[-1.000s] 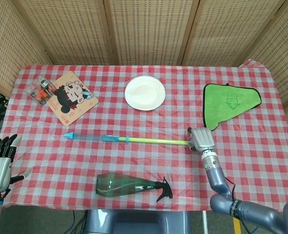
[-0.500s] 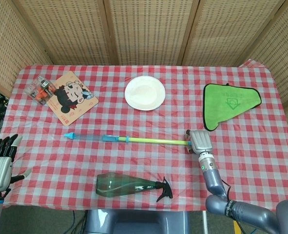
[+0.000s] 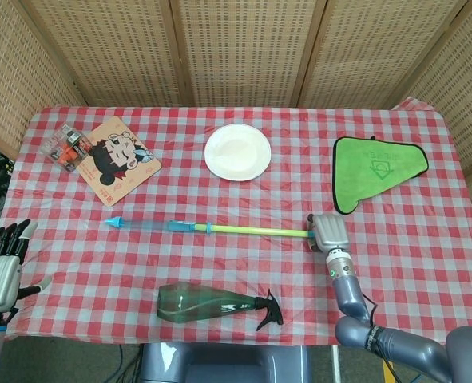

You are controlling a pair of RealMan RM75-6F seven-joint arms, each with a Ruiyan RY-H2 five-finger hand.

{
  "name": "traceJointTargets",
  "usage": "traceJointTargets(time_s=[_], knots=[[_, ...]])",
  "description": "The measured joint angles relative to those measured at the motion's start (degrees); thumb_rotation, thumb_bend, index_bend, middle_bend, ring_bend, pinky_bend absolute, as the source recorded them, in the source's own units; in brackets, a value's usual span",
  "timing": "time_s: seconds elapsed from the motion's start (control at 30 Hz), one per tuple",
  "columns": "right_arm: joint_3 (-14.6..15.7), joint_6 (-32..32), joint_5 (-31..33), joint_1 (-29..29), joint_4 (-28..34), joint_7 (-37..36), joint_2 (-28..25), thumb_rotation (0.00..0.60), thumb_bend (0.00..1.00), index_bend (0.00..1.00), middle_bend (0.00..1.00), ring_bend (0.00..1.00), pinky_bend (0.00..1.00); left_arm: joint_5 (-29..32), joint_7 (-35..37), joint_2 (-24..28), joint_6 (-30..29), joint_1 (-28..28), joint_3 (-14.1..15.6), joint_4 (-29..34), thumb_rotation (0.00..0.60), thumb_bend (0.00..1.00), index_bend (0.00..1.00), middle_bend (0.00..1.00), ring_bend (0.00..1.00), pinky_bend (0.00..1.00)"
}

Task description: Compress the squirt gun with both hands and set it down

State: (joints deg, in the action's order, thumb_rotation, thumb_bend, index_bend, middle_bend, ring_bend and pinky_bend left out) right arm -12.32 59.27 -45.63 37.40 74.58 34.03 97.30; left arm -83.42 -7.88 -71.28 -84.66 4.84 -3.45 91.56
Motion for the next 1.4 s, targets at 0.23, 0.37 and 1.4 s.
traceJointTargets(time_s=[0.23,0.37,1.4], knots=[[0.29,-0.23,-0.08,-0.3,-0.11,-0.68,-0.13,0.6,0.5,0.7,1.0,1.0,0.62,-0.08,-0.05,0.05,-0.22,-0.06,0.15,0.22,0.6,0.05,0.0,0.0,0.0,0.0],[0.04,0.34,-0.62,-0.37,1.19,-0.99,-0.86,0.6,0.51,0.79,1.0,1.0,0.62,-0.13,-0.38,-0.01,-0.13,-0.01,0.28,0.26,0.6,0.05,0.0,0.0,0.0,0.0],[-6.17,-5.11,-10.51,0.4,14.64,-18.49,-20.58,0.6,0.5,0.84,1.0,1.0,0.62,5.34,-15.02,8.83,6.49,9.41,-7.38,18.64,0.6,0.06,0.0,0.0,0.0,0.0]])
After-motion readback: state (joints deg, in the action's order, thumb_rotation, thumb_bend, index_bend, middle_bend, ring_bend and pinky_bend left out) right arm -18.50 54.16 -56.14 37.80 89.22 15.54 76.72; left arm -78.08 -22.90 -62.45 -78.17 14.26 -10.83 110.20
